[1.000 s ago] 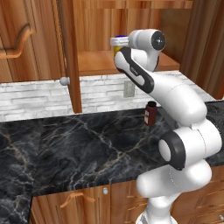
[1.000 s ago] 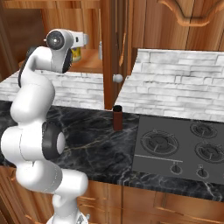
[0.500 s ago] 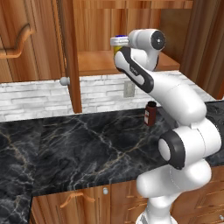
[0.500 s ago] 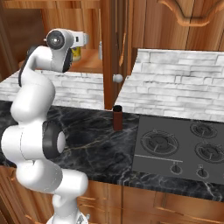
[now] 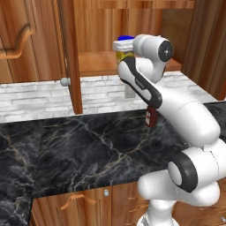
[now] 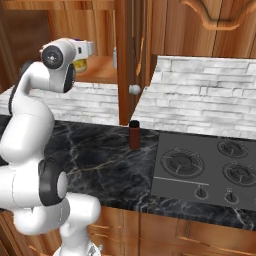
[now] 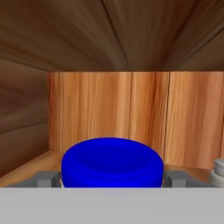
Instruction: Collect the paprika, mayonnaise, and shaker from the cabinet and place them next to the stove.
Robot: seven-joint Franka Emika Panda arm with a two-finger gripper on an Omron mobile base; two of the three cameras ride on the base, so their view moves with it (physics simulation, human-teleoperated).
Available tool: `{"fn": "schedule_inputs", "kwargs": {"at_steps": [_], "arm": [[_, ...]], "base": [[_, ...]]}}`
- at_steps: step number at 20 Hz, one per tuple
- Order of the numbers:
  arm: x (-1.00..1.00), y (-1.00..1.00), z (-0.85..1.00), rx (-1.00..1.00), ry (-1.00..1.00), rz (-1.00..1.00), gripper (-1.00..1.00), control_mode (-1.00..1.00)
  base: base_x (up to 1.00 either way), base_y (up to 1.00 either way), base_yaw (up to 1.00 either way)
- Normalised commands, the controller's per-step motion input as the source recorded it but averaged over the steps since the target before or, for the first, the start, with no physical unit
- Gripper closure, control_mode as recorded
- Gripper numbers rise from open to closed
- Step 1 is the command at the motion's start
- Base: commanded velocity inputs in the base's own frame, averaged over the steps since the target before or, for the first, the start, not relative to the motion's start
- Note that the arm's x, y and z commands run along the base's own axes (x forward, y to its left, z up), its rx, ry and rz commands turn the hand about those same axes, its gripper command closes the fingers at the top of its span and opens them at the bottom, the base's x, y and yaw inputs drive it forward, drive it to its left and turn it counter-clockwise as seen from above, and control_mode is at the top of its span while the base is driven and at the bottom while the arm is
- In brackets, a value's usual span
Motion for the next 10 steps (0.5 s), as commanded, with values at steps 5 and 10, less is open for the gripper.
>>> {"fn": "schedule_inputs", "kwargs": {"at_steps": [5,10], "arm": [[-0.7,0.0,0.0,0.0,-0.08,0.0,1.0,-1.0],[-0.77,0.0,-0.05,0.0,-0.05,0.01,1.0,-1.0]], "base": [[0.0,0.0,0.0],[0.0,0.0,0.0]]}}
